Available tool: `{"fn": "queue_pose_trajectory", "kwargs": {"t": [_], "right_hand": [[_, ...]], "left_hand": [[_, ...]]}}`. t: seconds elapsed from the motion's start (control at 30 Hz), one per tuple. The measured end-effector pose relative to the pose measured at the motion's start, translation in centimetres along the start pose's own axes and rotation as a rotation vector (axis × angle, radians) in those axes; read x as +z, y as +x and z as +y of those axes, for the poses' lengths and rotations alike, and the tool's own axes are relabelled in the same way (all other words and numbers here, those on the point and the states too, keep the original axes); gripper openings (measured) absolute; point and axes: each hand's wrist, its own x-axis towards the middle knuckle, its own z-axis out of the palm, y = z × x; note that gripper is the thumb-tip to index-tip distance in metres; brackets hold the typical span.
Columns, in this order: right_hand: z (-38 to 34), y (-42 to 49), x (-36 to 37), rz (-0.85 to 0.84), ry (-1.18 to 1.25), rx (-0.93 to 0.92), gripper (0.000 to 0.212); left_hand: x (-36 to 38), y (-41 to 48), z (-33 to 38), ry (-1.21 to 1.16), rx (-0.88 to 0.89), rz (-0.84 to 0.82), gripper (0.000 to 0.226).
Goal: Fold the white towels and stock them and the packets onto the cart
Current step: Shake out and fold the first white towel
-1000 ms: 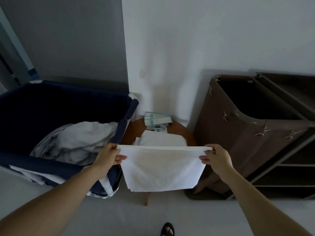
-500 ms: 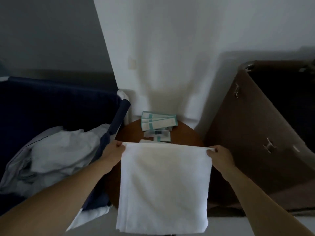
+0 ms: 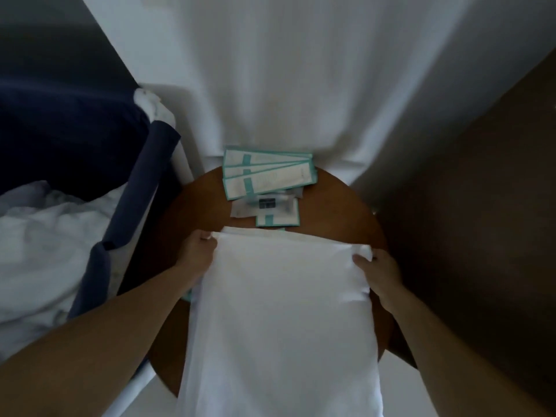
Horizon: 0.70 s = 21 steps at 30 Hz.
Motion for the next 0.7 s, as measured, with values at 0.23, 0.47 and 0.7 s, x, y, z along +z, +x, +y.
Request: {"fn": "queue_pose_trajectory", "kwargs": {"t": [0.23, 0.47, 0.7], "right_hand": [[0.8, 1.4, 0.9, 0.020, -0.010, -0.017, 0.052], [-1.0, 3.1, -0.1, -0.225, -0.468, -0.242, 0.071], [-3.0, 4.0, -1.1, -0.302, -0.876, -0.333, 0.058]], "left_hand": [[0.5, 0.9, 0.0, 0.079, 0.137, -0.177, 0.031], [0.0, 3.4, 3.2, 0.721, 0.437, -0.581, 0.080], [-0.6, 3.8, 6.9, 1.544, 0.531, -0.590, 0.052]]}}
